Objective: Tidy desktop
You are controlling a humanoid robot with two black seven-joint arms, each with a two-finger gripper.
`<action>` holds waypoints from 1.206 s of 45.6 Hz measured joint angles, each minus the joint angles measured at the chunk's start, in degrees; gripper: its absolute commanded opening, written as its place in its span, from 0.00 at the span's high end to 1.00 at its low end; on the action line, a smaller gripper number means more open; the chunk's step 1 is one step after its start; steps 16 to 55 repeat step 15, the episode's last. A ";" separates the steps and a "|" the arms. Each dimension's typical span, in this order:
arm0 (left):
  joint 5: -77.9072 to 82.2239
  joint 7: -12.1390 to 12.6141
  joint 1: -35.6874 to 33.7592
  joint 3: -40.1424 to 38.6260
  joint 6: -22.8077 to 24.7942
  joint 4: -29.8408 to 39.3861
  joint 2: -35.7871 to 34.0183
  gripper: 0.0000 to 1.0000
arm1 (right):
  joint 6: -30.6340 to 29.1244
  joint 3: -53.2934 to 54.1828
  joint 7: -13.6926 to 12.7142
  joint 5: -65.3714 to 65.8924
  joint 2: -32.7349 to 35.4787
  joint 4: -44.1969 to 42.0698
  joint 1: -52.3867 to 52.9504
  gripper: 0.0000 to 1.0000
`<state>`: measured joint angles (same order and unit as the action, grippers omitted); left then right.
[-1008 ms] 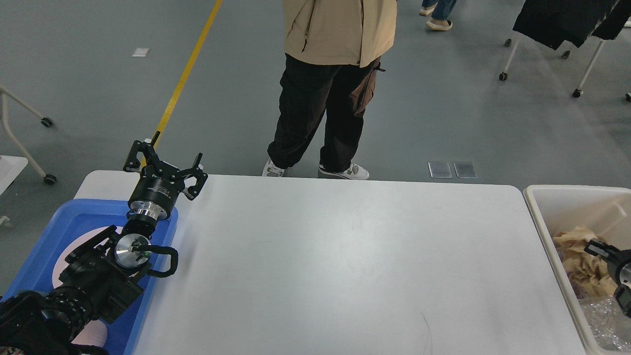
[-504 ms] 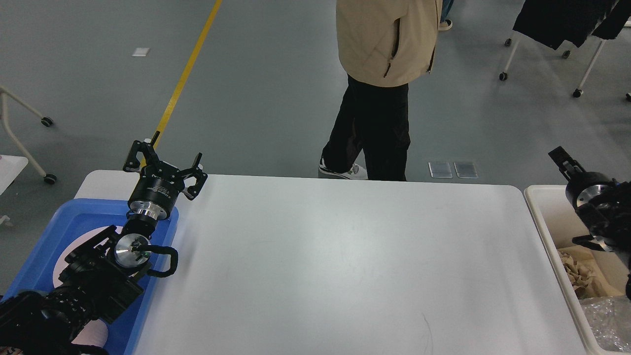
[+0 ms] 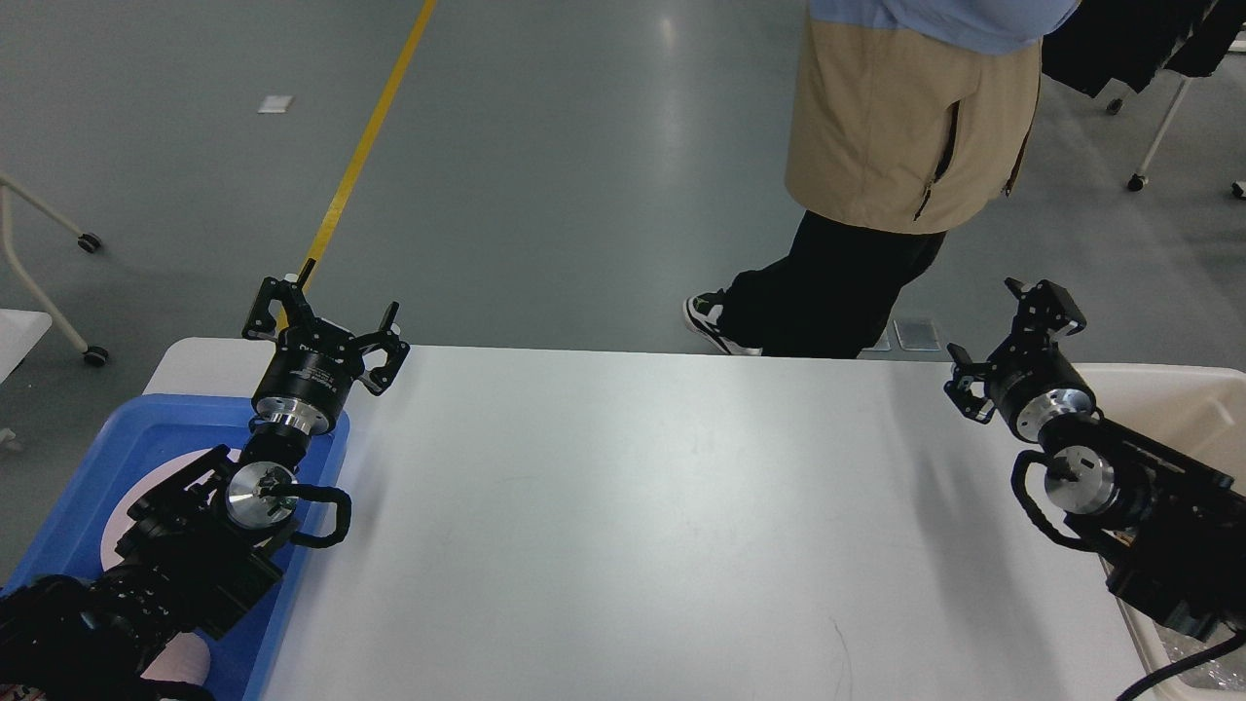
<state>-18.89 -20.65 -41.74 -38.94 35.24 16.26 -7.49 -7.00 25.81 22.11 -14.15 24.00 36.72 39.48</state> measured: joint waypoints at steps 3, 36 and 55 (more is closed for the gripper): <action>0.00 0.00 0.00 0.00 0.00 0.00 -0.01 0.01 | -1.04 1.41 2.04 0.00 -2.10 1.03 -0.72 0.00; -0.01 0.00 0.00 0.00 0.00 -0.01 0.08 0.01 | -1.58 3.05 9.53 0.76 -6.76 1.54 -1.01 0.00; -0.01 0.00 0.00 0.00 0.00 -0.01 0.08 0.01 | -1.58 3.05 9.53 0.76 -6.76 1.54 -1.01 0.00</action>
